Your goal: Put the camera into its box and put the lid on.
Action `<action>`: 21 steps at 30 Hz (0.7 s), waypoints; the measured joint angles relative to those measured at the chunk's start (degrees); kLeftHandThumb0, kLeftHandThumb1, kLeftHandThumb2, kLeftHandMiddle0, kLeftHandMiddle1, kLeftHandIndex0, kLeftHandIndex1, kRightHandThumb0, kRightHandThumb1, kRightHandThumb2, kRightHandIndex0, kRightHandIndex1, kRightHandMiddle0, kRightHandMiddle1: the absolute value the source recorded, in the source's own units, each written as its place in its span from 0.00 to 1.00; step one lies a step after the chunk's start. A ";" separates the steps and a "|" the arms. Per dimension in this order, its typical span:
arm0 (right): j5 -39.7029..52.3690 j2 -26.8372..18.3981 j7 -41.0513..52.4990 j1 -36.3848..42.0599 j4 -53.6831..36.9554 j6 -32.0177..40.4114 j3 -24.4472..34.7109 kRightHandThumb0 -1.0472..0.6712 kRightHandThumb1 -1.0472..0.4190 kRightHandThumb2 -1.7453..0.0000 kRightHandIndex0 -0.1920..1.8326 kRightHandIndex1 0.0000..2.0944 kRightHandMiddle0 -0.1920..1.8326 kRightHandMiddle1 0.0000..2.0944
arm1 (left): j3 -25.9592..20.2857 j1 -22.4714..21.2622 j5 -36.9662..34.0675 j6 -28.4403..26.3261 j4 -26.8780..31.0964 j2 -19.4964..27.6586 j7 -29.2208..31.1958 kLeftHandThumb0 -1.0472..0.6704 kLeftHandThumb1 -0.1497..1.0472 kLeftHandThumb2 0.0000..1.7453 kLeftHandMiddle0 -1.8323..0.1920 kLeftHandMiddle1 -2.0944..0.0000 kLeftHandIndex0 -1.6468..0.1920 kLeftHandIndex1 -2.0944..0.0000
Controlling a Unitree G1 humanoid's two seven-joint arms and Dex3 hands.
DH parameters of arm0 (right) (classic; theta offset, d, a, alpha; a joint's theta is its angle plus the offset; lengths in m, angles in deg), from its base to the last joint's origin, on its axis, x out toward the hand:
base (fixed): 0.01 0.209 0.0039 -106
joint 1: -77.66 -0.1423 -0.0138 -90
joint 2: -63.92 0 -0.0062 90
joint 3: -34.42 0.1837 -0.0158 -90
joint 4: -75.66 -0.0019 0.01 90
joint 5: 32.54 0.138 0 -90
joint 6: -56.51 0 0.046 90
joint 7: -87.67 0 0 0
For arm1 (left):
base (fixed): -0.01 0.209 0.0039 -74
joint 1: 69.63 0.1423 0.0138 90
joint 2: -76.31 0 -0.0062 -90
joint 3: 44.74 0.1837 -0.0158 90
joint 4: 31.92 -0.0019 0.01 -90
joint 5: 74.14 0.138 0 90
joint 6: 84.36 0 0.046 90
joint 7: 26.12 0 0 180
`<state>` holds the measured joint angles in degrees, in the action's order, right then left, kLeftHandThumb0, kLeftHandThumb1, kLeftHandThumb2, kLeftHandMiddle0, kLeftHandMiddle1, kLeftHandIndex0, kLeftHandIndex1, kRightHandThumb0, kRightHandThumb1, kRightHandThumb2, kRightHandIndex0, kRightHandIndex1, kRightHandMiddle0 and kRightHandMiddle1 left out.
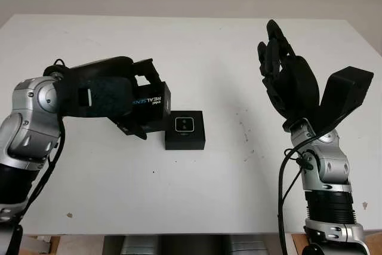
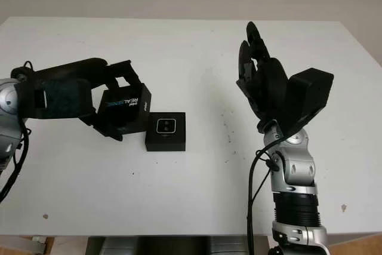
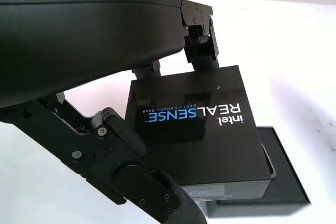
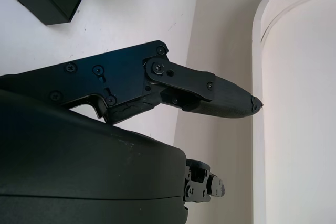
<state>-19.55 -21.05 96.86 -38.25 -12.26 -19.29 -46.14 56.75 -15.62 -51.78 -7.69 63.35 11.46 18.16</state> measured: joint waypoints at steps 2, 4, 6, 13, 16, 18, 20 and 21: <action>-0.05 0.19 -0.17 0.05 0.00 0.00 -0.08 0.21 0.00 0.61 0.05 0.03 0.06 0.02 | 1.14 -0.48 0.40 -0.79 0.01 -0.68 0.61 0.44 1.00 0.10 0.66 0.08 0.79 0.06; -0.06 0.39 -0.28 0.11 0.00 0.00 -0.11 0.20 0.00 0.62 0.05 0.03 0.06 0.02 | 1.97 -0.68 1.27 -1.38 0.02 -1.04 0.83 0.44 1.00 0.10 0.66 0.07 0.78 0.05; -0.12 0.44 -0.31 0.32 0.00 -0.06 -0.11 0.20 0.00 0.62 0.05 0.03 0.06 0.02 | 2.92 -1.01 2.28 -2.20 0.02 -1.57 0.85 0.43 1.00 0.09 0.66 0.07 0.75 0.07; -0.76 0.89 -0.54 0.56 0.09 -0.98 -0.16 0.21 0.00 0.62 0.05 0.03 0.07 0.02 | 5.75 -2.08 5.61 -2.20 -0.67 -3.25 0.32 0.43 1.00 0.10 0.68 0.11 0.72 0.08; -0.81 0.96 -0.69 0.63 0.09 -0.98 -0.16 0.21 0.00 0.62 0.05 0.03 0.07 0.02 | 6.34 -2.23 6.85 -1.18 -1.89 -4.10 -0.80 0.44 1.00 0.09 0.68 0.10 0.74 0.09; -0.80 1.11 -0.97 0.68 0.09 -0.98 -0.15 0.21 0.00 0.62 0.06 0.03 0.07 0.02 | 6.45 -2.26 7.04 -0.07 -2.97 -4.83 -1.64 0.45 1.00 0.10 0.68 0.10 0.75 0.09; -0.78 1.28 -1.05 0.74 0.09 -0.98 -0.16 0.21 0.00 0.62 0.05 0.03 0.07 0.02 | 6.70 -2.46 7.40 0.74 -4.08 -5.52 -2.21 0.45 1.00 0.10 0.69 0.10 0.77 0.11; -0.76 1.32 -1.07 0.78 0.08 -0.98 -0.16 0.21 0.00 0.63 0.05 0.03 0.07 0.02 | 6.83 -2.64 7.49 0.84 -4.63 -5.78 -2.25 0.46 1.00 0.10 0.70 0.12 0.78 0.14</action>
<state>-20.31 -19.73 95.79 -37.47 -12.17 -20.27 -46.31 63.58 -18.26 -44.29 -6.85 58.73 5.69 15.91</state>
